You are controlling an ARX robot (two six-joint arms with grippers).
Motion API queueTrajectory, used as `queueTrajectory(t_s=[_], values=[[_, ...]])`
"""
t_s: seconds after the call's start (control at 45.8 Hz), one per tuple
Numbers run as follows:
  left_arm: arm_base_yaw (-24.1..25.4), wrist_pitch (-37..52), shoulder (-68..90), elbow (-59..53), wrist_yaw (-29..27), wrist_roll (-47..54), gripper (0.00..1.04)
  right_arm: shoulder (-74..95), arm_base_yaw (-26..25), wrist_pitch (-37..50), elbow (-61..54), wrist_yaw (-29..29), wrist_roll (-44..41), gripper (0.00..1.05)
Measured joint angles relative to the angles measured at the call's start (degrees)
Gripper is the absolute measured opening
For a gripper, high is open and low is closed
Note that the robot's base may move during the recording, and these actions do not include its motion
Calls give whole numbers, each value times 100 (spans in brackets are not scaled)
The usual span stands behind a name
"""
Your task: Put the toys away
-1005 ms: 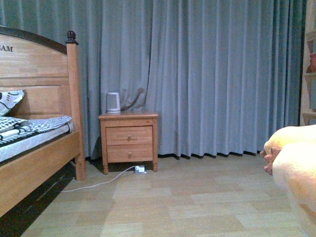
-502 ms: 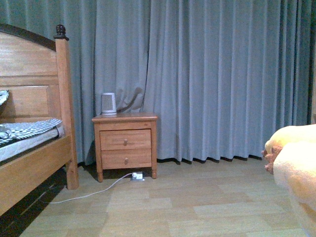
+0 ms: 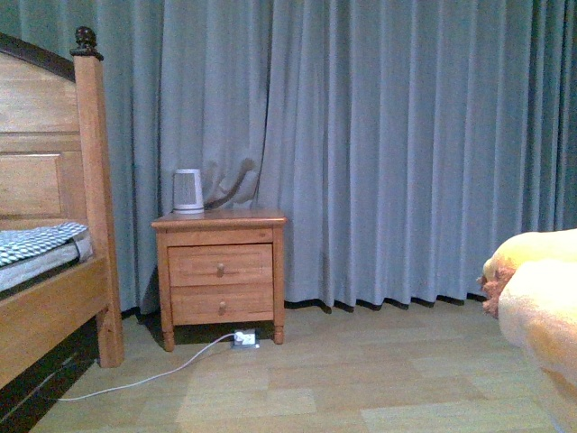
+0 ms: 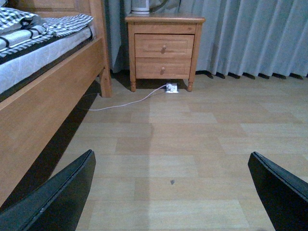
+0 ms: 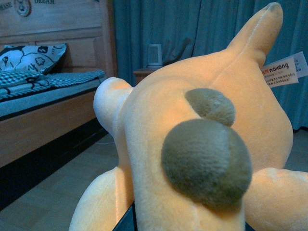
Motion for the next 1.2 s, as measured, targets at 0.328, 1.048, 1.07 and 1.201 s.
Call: queueTrajectory(t_s=[0.328,1.048,1.07,1.201], values=[[0,0,0,0,-4,0,99,0,0,-2,0,0,0,8],[0,0,0,0,-2,0,99,0,0,-4,0,2,0,8],[0,0,0,0,0,0,99,-2,0,-4,0,-2,0,8],[0,0,2,0,0,0,99,0,0,-4,0,0,0,8]])
